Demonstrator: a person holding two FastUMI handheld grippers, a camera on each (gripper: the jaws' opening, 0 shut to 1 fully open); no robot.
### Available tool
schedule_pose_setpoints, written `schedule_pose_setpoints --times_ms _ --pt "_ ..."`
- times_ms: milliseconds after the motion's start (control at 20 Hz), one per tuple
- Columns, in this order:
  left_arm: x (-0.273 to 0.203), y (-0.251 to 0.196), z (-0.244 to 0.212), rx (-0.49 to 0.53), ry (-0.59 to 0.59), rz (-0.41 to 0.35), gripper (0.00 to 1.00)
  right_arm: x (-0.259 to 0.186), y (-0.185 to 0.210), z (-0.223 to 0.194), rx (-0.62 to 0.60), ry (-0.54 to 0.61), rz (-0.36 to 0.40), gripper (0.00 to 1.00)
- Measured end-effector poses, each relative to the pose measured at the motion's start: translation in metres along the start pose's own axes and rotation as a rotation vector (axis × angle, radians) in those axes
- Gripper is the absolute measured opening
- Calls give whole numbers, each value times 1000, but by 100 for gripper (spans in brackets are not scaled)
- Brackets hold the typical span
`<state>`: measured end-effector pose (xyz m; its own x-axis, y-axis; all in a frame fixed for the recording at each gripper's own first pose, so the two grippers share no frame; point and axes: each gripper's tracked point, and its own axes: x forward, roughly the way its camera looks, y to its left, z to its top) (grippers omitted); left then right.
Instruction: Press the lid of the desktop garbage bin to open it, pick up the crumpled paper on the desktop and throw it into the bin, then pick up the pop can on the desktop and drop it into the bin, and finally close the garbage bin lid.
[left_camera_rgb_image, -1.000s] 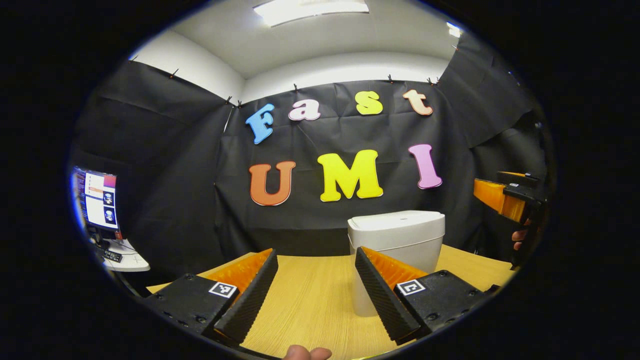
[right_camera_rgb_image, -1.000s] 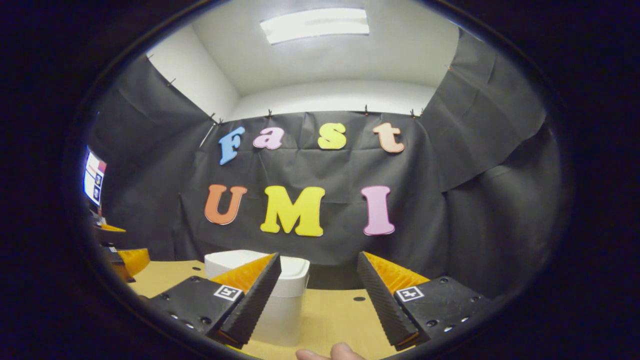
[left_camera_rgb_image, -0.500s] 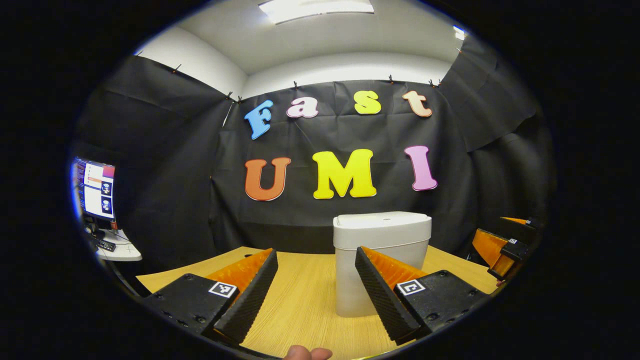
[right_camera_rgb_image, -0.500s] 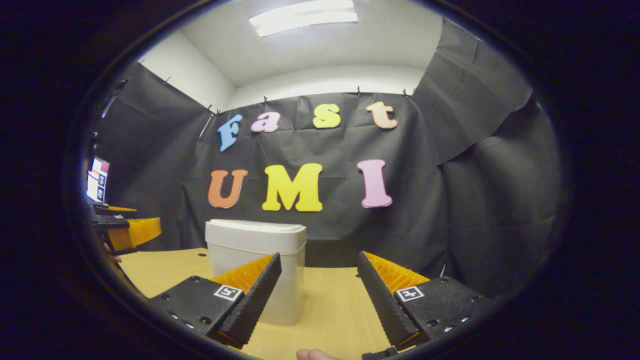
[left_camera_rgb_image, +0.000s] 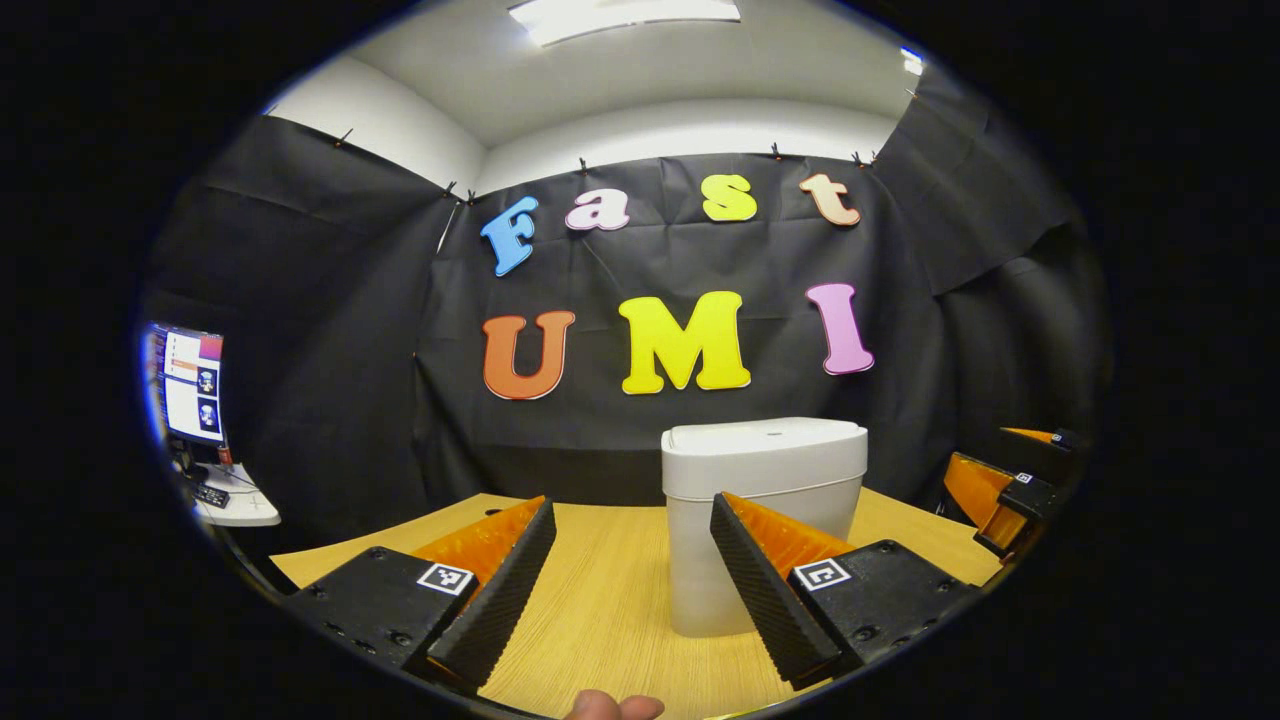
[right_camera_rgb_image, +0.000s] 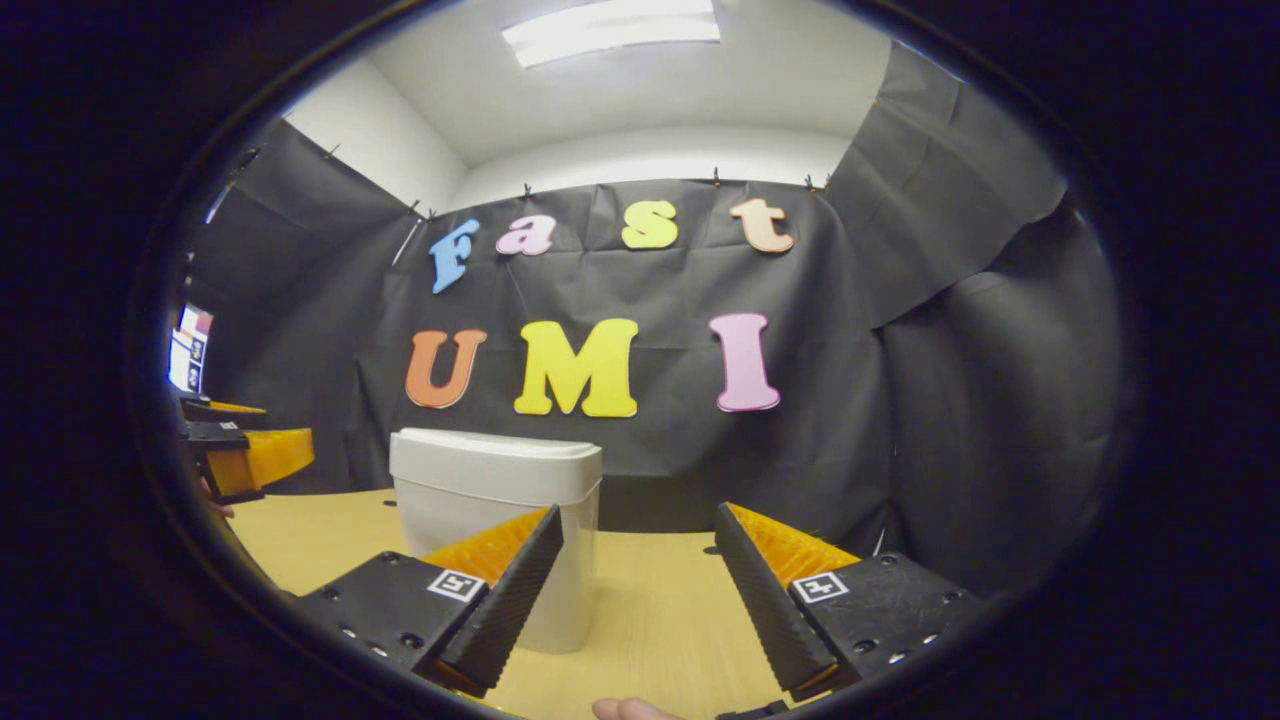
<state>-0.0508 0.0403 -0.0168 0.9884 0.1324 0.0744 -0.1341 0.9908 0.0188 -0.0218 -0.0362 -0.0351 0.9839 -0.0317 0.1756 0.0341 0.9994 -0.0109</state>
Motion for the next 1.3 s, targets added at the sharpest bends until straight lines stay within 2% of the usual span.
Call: schedule_pose_setpoints --times_ms 500,1300 --pt "-3 4 4 -4 -9 11 100 -5 12 11 2 -26 28 95" --pt "1 13 -4 -14 5 35 100 2 24 4 25 -8 56 95"
